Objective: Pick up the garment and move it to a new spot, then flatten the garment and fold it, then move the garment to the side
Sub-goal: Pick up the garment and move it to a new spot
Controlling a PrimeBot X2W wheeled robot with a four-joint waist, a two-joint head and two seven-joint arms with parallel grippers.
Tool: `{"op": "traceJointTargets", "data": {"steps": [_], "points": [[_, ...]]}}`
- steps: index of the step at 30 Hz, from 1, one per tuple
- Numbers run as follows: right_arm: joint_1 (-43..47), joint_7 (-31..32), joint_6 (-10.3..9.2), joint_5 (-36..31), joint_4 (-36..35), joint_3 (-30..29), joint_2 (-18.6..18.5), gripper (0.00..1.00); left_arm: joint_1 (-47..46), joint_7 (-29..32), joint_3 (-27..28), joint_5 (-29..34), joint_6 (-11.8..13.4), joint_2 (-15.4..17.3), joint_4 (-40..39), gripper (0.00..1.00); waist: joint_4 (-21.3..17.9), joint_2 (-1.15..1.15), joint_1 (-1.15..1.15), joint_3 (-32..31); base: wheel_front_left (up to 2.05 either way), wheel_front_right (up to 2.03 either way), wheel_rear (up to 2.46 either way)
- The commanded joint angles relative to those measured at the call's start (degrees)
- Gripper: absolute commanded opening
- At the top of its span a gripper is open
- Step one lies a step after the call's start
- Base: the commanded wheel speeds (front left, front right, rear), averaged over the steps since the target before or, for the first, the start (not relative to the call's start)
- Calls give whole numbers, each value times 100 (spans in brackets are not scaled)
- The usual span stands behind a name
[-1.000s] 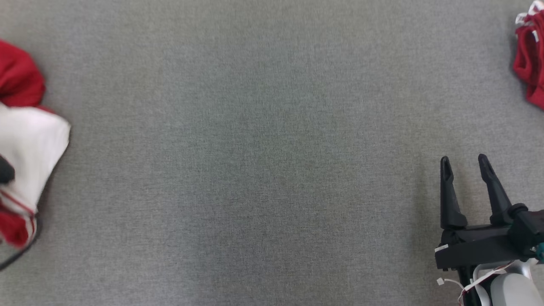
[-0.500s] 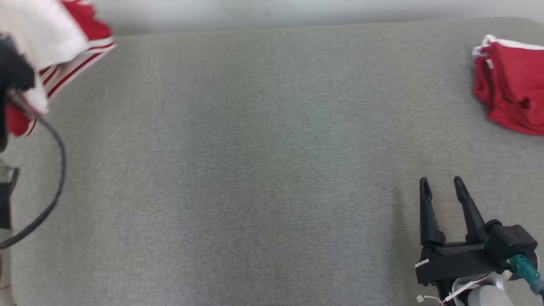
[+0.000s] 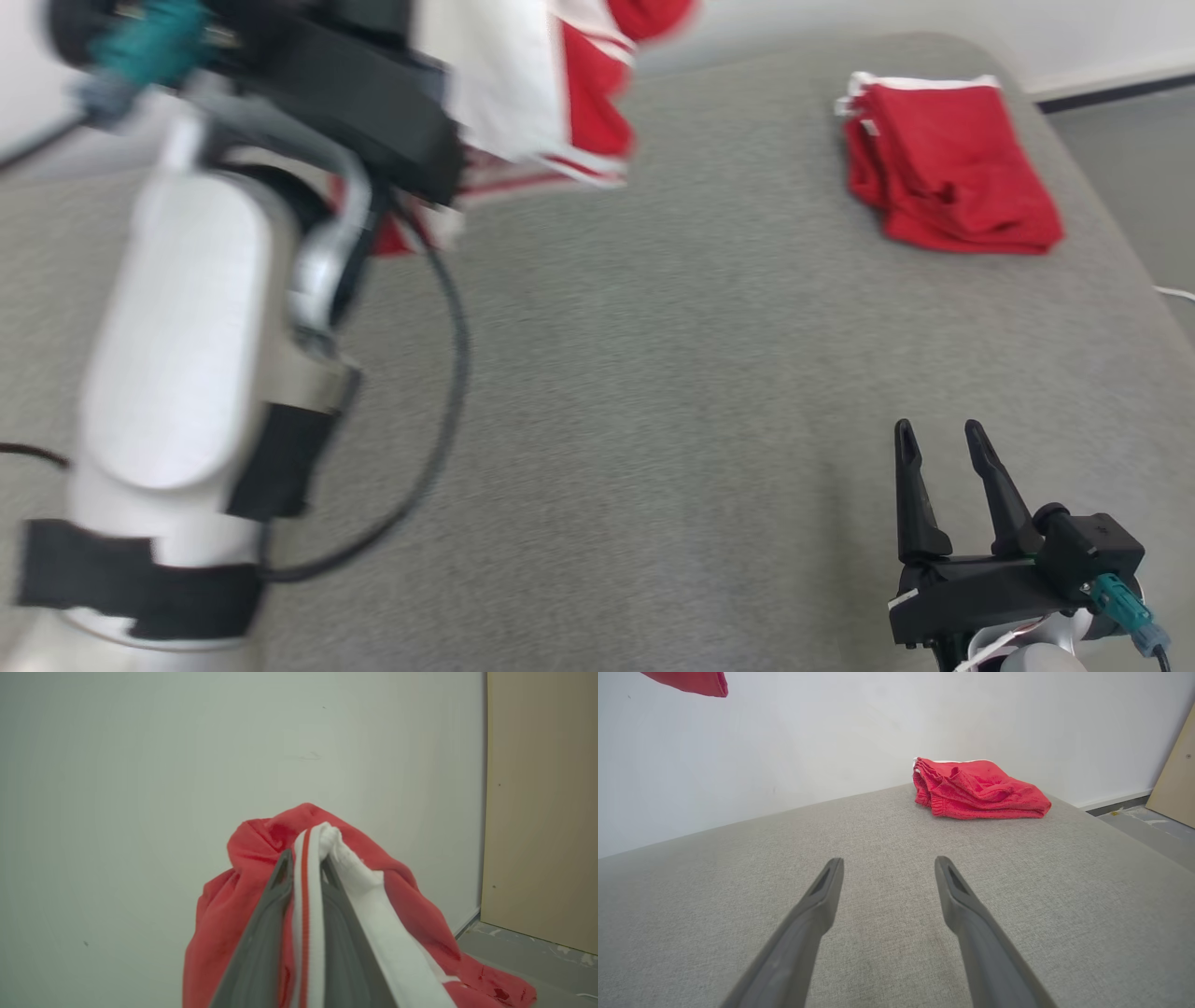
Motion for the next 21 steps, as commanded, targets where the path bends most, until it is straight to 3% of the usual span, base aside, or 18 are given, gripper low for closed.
{"op": "traceJointTargets", "data": {"steps": [1,8,21], "points": [[19,-23,-15,41,-13,-21,9,100,111,-52,-111,-13,-5,-120,53,0,-486,0,1,-104,0,0,0],[55,-26,-16,175,-51,45,13,100,649,-302,-557,-260,64,-472,516,0,-831,0,1,-9,0,0,0],[-74,-17,-15,208,-5,80,12,100,1848,-884,-692,-348,237,-401,1987,0,-764,0,1,235,0,0,0]]}}
